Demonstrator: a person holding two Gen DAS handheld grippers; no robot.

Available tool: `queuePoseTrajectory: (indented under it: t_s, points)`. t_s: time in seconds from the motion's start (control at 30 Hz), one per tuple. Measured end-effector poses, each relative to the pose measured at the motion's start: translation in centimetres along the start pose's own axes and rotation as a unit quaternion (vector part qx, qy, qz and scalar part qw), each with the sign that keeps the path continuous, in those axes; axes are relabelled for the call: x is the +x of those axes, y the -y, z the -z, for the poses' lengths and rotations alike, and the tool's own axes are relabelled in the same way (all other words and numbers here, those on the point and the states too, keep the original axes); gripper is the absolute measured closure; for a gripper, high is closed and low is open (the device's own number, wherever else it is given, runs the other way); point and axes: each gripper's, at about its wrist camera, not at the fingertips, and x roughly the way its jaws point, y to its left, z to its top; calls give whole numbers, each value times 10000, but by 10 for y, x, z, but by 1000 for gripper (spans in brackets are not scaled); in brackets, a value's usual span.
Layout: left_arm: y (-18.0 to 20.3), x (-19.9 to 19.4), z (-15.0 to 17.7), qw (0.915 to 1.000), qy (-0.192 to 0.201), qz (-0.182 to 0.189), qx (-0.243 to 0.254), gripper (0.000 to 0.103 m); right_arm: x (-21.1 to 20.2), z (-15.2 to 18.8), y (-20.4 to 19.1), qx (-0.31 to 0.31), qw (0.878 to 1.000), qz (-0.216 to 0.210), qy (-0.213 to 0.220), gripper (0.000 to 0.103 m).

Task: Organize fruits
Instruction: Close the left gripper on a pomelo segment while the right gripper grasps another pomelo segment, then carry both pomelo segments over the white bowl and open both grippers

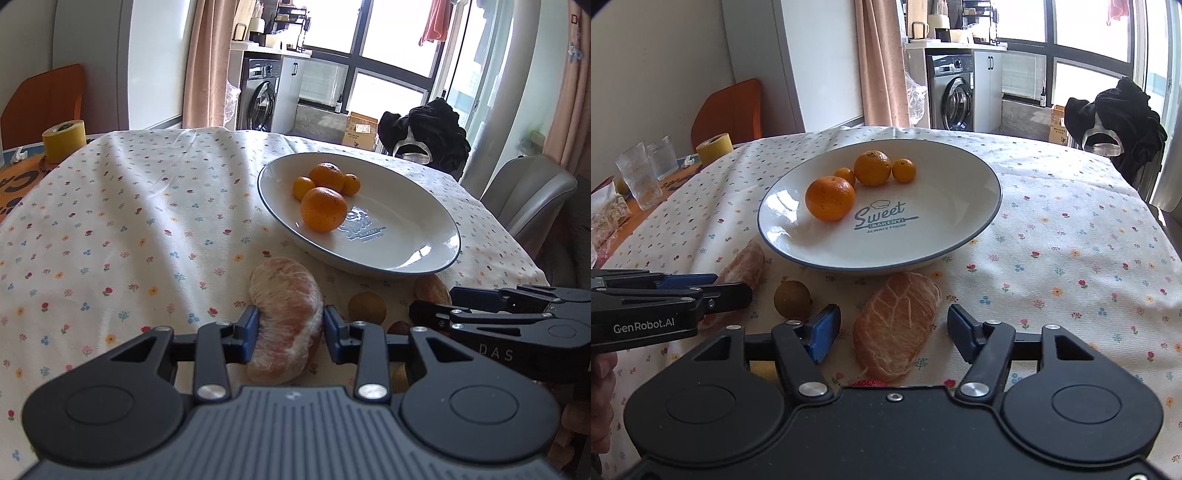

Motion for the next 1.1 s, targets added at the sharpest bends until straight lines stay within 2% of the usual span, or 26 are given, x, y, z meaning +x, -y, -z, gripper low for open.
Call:
queuePoseTrajectory:
  t_s: [0.07,0.47,0.67,1.1]
  points:
    - [1,-2,-1,10000,23,34,-10,67,0,0,-1,-62,9999,87,11,56]
    - [6,-18,-3,9997,216,145,-37,68,-20,1,16,211,9993,-275,105,81]
    - [9,-26,-8,9993,335,172,-40,68,-31,1,23,327,9989,-257,210,85]
    - [23,-32,-26,9979,562,310,109,68,-53,-11,32,334,9976,-308,515,87]
